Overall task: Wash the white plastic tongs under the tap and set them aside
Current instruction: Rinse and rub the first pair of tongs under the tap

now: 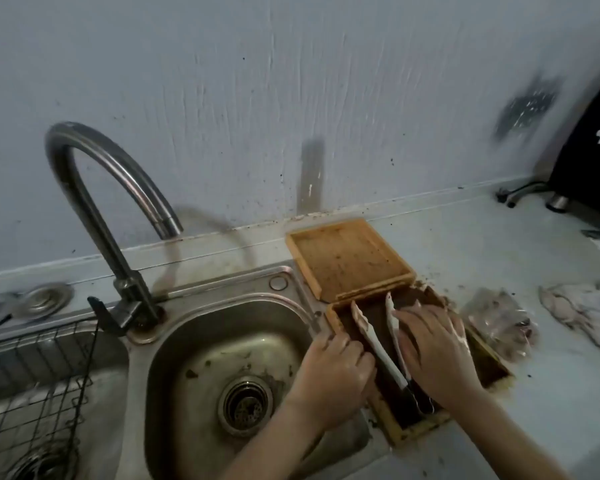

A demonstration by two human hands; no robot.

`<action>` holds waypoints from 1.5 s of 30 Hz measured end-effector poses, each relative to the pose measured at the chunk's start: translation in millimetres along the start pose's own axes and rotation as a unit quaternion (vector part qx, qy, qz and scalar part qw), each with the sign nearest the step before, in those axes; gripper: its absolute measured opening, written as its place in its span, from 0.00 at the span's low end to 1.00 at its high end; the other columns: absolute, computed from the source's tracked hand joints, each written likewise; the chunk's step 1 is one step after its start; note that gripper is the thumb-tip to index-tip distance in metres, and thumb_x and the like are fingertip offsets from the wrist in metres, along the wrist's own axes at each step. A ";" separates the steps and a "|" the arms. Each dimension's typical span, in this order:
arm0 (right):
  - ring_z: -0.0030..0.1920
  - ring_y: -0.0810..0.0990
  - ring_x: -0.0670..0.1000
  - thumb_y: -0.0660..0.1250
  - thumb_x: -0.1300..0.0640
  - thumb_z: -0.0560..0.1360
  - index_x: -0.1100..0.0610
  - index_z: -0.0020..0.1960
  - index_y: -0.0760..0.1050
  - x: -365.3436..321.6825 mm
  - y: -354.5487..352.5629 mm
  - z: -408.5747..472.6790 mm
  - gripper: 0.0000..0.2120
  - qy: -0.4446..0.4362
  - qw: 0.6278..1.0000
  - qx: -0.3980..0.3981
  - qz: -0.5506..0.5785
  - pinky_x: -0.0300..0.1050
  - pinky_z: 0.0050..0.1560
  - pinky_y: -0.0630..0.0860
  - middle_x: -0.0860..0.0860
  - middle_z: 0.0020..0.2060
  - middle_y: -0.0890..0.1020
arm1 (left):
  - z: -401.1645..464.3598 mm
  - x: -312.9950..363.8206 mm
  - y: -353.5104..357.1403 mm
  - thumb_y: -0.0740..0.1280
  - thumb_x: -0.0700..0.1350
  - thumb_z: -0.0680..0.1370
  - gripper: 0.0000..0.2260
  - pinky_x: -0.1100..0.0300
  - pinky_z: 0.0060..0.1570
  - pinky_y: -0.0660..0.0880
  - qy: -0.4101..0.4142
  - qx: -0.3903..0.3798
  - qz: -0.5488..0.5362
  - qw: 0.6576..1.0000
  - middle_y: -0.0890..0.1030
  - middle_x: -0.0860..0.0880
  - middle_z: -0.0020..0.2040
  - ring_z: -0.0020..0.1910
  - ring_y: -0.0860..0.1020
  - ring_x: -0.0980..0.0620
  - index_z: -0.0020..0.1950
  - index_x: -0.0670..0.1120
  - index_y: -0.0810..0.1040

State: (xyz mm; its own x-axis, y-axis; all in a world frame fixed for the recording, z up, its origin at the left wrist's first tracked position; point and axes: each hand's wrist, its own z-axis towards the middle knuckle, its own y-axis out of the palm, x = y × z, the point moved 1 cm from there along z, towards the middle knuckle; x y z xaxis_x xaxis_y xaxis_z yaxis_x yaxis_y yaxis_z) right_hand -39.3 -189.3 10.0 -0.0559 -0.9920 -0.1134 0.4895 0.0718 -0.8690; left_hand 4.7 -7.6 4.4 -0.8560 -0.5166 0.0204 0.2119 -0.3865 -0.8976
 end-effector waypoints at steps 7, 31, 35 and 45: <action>0.49 0.76 0.45 0.55 0.44 0.77 0.46 0.48 0.78 0.1 27.9 -19.5 0.14 0.040 0.982 -0.182 -0.043 0.43 0.54 0.68 0.42 0.43 0.82 | -9.3 7.2 36.7 0.63 0.52 0.74 0.10 0.54 0.45 0.77 0.068 -0.124 0.006 0.990 0.83 0.51 0.47 0.47 0.80 0.50 0.50 0.50 0.80; 0.35 0.82 0.44 0.61 0.53 0.77 0.54 0.48 0.74 -101.3 -37.6 78.2 0.06 0.177 0.873 -0.015 0.454 0.35 0.28 0.76 0.48 0.38 0.81 | -43.2 -104.7 -91.9 0.60 0.49 0.75 0.11 0.56 0.43 0.75 -0.174 0.076 0.018 0.982 0.83 0.53 0.42 0.43 0.80 0.51 0.46 0.49 0.81; 0.40 0.85 0.51 0.59 0.60 0.78 0.60 0.50 0.74 -159.0 -20.6 89.3 0.06 0.273 0.669 -0.100 0.684 0.40 0.38 0.81 0.54 0.39 0.86 | -81.1 -133.6 -109.9 0.66 0.45 0.74 0.08 0.53 0.50 0.73 -0.281 0.139 0.050 0.948 0.83 0.50 0.50 0.50 0.80 0.49 0.51 0.47 0.81; 0.39 0.85 0.52 0.56 0.61 0.79 0.63 0.46 0.74 -238.9 41.4 104.3 0.10 0.353 0.397 -0.239 0.813 0.52 0.43 0.83 0.57 0.37 0.85 | -160.2 -203.0 -116.8 0.67 0.40 0.74 0.24 0.51 0.61 0.69 -0.523 0.146 -0.060 0.838 0.72 0.45 0.67 0.64 0.71 0.47 0.69 0.46 0.66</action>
State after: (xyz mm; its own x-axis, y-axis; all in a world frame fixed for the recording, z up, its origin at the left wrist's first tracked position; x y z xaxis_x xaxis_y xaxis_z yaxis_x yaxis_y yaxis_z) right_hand 85.0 39.8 51.3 -0.3164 0.6692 -0.6723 0.1656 0.7368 0.6555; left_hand 78.2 264.8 34.5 -0.0310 -0.7888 0.6139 0.3901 -0.5750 -0.7191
